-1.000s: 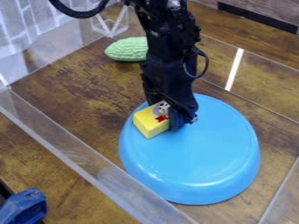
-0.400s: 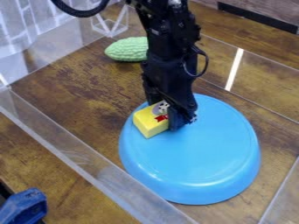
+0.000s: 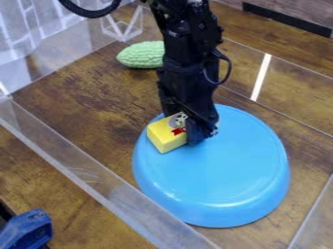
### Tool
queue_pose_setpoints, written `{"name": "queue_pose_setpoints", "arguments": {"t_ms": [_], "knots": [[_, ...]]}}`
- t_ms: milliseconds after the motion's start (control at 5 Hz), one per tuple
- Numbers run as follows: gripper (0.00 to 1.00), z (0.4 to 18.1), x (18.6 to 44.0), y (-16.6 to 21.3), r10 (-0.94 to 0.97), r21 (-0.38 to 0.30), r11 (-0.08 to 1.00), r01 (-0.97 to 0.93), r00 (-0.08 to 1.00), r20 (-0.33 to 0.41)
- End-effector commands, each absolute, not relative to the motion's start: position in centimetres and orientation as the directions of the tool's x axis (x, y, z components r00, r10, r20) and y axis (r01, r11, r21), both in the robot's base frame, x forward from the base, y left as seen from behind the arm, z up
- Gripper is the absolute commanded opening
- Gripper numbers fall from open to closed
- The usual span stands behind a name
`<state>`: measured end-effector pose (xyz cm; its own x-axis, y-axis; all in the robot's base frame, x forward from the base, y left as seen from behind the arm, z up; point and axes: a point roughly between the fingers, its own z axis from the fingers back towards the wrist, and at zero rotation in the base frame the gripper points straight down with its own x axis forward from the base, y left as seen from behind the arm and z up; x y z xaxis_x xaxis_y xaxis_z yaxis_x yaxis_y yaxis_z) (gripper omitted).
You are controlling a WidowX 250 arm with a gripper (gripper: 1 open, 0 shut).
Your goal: Remove the yellow brick from inside the blue tray and put it on the table
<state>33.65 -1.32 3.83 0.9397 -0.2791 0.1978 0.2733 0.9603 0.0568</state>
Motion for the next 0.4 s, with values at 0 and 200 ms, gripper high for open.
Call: {"name": "queue_pose_setpoints", "arguments": {"t_ms": [0,200], "knots": [[0.0,3.22,32.85,0.11,-0.245,0.042,0.97,0.241,0.958,0.147],[0.0,3.4,32.76,0.21,-0.248,0.04,0.969,0.245,0.958,0.141]]}}
